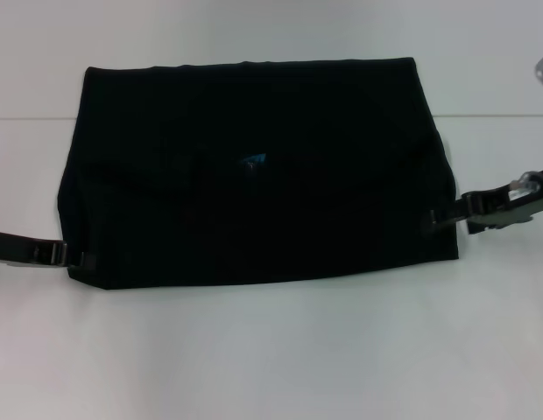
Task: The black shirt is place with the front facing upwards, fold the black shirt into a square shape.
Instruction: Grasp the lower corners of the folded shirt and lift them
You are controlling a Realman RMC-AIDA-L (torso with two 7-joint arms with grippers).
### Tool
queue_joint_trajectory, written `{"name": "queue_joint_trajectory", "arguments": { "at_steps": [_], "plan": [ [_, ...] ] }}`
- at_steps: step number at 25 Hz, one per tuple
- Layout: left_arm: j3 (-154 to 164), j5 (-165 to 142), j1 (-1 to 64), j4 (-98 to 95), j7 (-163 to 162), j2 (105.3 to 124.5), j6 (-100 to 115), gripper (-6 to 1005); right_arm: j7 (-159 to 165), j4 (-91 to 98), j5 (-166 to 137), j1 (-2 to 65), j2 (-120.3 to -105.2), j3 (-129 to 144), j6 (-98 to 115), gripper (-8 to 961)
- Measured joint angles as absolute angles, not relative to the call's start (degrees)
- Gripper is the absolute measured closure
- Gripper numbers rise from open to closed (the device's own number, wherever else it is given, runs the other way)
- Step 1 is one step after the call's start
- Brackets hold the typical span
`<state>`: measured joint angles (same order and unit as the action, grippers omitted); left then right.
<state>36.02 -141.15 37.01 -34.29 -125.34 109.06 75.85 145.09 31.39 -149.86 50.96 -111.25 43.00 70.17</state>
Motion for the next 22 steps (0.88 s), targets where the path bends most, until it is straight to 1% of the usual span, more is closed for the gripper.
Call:
{"name": "queue_joint_trajectory", "arguments": {
  "at_steps": [4, 9, 13, 20, 22],
  "plan": [
    [36.0, -141.1, 37.1, -34.3, -125.3, 109.06, 75.9, 966, 145.0, 31.2, -149.9, 51.1, -112.47, 43.0, 68.9, 98],
    [36.0, -141.2, 37.2, -34.3, -125.3, 109.06, 76.2, 966, 144.5, 31.0, -149.9, 51.1, -113.57, 43.4, 67.3, 106],
    [36.0, -141.1, 37.3, -34.3, -125.3, 109.06, 76.2, 966, 144.8, 29.6, -150.9, 51.8, -114.04, 44.4, 65.4, 113],
    [36.0, -141.1, 37.3, -34.3, -125.2, 109.06, 76.4, 966, 144.5, 29.0, -151.3, 51.9, -114.23, 45.1, 64.7, 125],
    [36.0, -141.1, 37.3, -34.3, -125.2, 109.06, 76.4, 966, 144.5, 28.9, -151.3, 51.9, -114.25, 45.1, 64.7, 218]
  ]
}}
